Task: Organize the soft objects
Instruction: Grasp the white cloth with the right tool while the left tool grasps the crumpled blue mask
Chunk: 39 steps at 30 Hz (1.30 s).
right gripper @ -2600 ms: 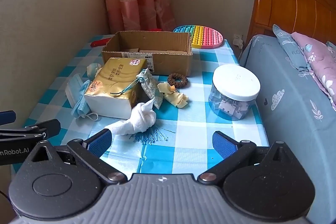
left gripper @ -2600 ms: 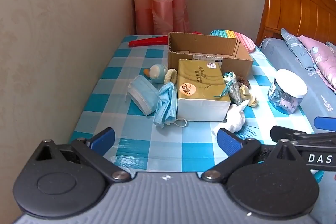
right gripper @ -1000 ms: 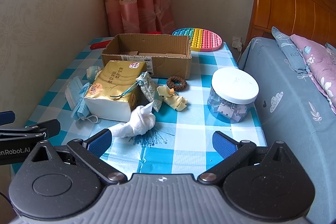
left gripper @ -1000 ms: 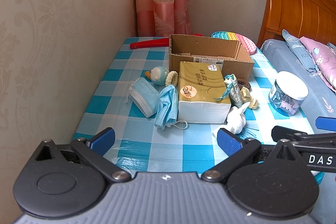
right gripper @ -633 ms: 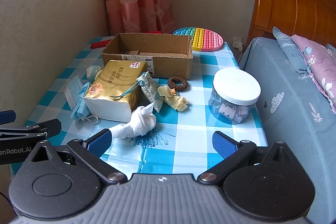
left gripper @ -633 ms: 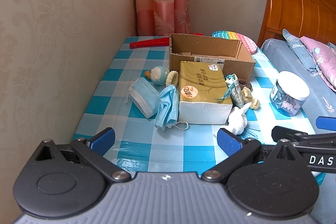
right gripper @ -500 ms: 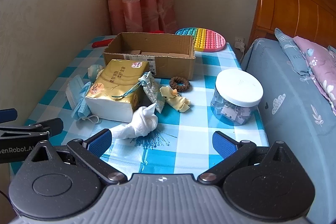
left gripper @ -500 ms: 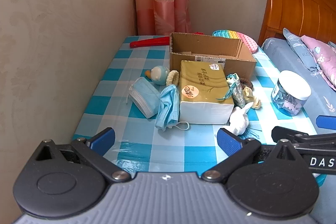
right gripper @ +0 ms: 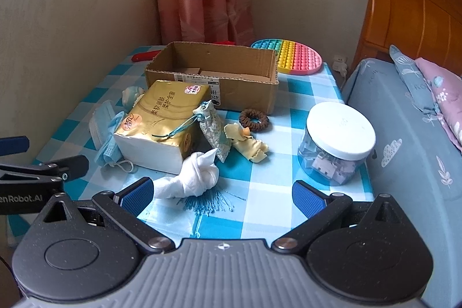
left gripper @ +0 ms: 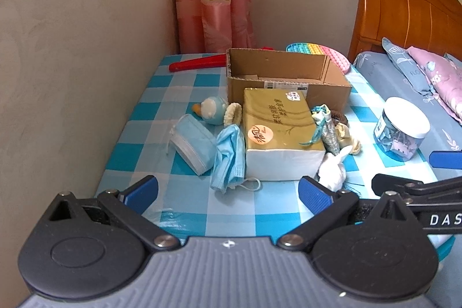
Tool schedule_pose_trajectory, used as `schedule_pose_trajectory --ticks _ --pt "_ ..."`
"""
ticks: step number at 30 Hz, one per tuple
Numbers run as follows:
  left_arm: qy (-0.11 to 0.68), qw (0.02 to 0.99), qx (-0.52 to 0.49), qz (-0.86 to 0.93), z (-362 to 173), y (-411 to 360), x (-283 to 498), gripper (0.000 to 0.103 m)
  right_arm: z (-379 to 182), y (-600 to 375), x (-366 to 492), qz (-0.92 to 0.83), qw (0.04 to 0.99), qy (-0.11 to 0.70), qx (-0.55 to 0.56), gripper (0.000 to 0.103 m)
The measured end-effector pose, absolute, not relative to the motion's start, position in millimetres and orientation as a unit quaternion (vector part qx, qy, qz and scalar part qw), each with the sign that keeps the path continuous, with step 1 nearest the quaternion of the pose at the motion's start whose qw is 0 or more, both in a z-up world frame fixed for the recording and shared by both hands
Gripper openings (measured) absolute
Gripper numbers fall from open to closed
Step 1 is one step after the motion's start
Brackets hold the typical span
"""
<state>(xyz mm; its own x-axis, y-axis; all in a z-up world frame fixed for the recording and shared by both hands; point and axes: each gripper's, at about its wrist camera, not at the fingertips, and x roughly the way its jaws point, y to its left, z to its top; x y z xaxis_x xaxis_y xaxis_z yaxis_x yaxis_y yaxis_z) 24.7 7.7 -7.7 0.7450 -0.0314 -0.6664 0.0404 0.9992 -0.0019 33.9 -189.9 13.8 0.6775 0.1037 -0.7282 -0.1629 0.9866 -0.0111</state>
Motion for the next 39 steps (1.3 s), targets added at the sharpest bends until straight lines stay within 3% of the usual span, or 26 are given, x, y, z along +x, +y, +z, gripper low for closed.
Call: schedule_pose_trajectory --ticks 24,39 --pt "0.382 0.924 -0.013 -0.002 -49.6 44.5 55.3 0.102 -61.7 -158.8 99.6 0.127 0.890 0.431 -0.073 0.103" --pt "0.394 0.919 -0.004 -0.016 -58.6 38.9 65.9 0.102 -78.1 -186.3 99.4 0.095 0.889 0.443 -0.063 0.103"
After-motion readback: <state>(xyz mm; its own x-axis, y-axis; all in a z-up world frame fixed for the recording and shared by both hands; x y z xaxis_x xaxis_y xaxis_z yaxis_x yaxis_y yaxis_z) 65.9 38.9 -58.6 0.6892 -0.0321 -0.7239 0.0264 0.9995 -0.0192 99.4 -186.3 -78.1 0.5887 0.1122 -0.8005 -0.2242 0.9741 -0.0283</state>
